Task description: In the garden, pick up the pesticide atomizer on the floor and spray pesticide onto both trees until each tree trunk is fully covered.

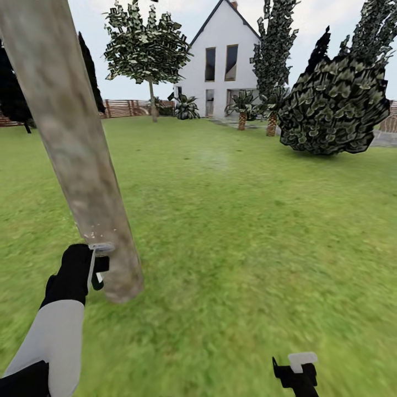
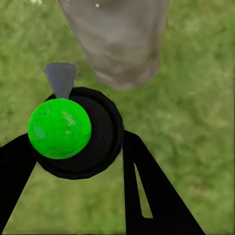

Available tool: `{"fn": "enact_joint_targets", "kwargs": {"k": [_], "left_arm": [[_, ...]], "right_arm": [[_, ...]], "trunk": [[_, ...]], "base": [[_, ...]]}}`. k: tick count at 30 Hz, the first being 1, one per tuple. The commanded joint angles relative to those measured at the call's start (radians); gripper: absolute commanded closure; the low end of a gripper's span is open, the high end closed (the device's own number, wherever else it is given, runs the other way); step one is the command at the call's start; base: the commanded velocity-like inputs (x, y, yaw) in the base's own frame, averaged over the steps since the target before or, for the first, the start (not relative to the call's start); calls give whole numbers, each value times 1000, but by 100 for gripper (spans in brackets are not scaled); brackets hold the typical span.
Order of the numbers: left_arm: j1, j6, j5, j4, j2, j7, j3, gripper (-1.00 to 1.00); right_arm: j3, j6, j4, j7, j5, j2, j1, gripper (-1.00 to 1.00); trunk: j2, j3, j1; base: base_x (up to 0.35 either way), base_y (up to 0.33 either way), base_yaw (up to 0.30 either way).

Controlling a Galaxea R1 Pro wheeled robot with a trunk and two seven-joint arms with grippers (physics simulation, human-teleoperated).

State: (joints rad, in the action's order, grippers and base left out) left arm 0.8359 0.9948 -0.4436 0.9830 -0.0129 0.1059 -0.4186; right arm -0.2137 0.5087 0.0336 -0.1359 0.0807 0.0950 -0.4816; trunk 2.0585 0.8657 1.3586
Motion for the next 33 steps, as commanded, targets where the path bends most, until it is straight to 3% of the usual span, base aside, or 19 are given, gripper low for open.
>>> {"fn": "enact_joint_targets", "kwargs": {"k": [1,8,12,17,20,25,33], "left_arm": [[-1,2,-9,-3,-2,11,-4,100],[-15,-3,-3,-15,10,11,1,100],[-76,-15,-6,-15,-18,13,-5,100],[-91,-15,-3,-15,-17,15,-2,100],[-131,-16,-3,-14,-23,14,-5,100],[-136,-17,-3,-14,-22,12,-4,100],[-143,-22,0,-14,-11,14,0,100]], "right_arm": [[-9,2,0,-2,8,0,0,-100],[-9,2,0,-2,8,0,0,-100],[-9,2,0,-2,8,0,0,-100],[-9,2,0,-2,8,0,0,-100],[-9,2,0,-2,8,0,0,-100],[-9,2,0,-2,8,-1,0,-100],[-9,2,-1,-1,8,0,0,-100]], "trunk": [[0,1,0],[0,1,0],[0,1,0],[0,1,0],[0,1,0],[0,1,0],[0,1,0]], "base": [[0,-312,275],[57,-306,179],[220,-268,8],[178,-279,223],[222,-251,275],[304,-55,276],[18,-30,161]]}}
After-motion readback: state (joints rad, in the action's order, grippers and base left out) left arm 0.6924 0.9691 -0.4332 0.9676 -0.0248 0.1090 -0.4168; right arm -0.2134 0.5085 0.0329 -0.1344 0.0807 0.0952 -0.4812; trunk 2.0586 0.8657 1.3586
